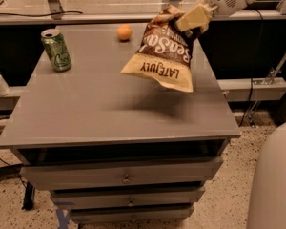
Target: Pick brown chip bag
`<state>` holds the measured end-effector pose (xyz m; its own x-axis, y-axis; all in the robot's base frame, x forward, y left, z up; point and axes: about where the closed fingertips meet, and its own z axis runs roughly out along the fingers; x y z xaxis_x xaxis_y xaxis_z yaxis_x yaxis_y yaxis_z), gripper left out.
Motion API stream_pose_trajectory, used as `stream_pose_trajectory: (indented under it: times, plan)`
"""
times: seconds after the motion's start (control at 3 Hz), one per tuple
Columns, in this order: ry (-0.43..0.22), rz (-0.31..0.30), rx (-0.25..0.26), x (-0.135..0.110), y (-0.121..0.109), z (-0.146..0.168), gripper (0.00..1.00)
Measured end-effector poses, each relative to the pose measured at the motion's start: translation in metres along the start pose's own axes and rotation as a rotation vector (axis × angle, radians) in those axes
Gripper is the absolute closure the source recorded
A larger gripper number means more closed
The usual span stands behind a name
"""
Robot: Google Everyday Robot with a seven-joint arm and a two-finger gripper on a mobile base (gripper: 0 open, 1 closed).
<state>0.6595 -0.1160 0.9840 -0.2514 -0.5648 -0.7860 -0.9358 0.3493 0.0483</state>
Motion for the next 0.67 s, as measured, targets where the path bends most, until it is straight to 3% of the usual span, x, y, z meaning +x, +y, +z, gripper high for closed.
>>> stream_pose_trajectory:
  times: [0.33, 0.67]
  plan:
    - [-0.086, 0.070, 0.024, -0.0358, 0.0022, -0.0163, 1.00]
    - [-0.093, 0.091, 0.023, -0.0387, 0.0021, -0.0159, 1.00]
